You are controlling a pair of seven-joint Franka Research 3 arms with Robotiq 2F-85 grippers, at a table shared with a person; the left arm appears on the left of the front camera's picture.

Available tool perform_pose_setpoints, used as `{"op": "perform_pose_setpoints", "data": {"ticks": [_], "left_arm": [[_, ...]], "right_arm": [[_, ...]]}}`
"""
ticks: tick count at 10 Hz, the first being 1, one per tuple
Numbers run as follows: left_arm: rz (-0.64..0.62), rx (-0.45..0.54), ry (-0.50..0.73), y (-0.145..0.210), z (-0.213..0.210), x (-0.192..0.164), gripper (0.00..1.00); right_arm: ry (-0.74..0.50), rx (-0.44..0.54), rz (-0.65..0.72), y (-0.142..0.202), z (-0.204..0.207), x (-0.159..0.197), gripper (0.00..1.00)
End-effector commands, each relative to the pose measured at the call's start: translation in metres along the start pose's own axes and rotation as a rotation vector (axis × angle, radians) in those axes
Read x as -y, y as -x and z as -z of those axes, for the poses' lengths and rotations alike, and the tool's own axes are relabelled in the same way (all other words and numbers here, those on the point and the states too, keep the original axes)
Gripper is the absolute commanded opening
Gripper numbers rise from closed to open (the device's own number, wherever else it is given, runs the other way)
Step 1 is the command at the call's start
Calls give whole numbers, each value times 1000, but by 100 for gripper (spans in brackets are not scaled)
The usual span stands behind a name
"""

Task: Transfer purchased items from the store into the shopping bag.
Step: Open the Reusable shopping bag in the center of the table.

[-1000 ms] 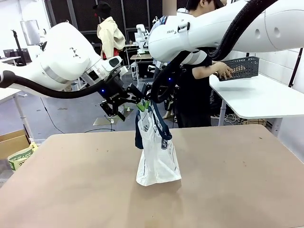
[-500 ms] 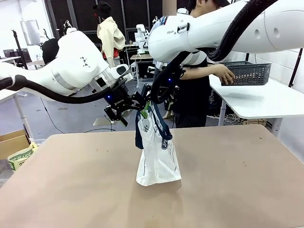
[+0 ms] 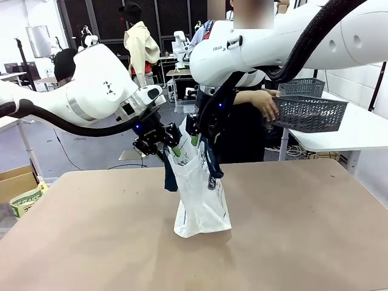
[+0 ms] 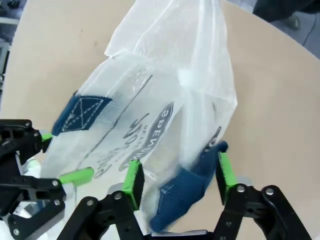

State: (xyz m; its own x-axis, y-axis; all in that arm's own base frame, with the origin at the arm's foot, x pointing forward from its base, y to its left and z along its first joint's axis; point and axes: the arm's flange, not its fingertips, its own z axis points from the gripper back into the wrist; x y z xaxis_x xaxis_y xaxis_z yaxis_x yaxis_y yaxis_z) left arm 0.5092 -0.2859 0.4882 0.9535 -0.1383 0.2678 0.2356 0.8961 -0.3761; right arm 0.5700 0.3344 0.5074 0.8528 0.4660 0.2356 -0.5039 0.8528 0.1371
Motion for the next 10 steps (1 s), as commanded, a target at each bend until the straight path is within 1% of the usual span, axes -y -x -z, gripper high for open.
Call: {"op": "perform_pose_setpoints", "data": {"ticks": [1, 2, 3, 7, 10], "left_arm": [[-30, 14, -10, 5, -1, -1, 0], [-33, 15, -9, 4, 0, -2, 0], [-28, 15, -13, 4, -1, -3, 0], [-2, 66, -67, 7, -19, -15, 0], [-15, 55, -165, 14, -25, -35, 0]], "right_arm": [[13, 20, -8, 16, 5, 4, 27], [9, 21, -6, 18, 5, 5, 8], [7, 24, -11, 19, 4, 5, 0], [55, 23, -55, 44, -13, 4, 0], [116, 5, -135, 66, -21, 11, 0]]}}
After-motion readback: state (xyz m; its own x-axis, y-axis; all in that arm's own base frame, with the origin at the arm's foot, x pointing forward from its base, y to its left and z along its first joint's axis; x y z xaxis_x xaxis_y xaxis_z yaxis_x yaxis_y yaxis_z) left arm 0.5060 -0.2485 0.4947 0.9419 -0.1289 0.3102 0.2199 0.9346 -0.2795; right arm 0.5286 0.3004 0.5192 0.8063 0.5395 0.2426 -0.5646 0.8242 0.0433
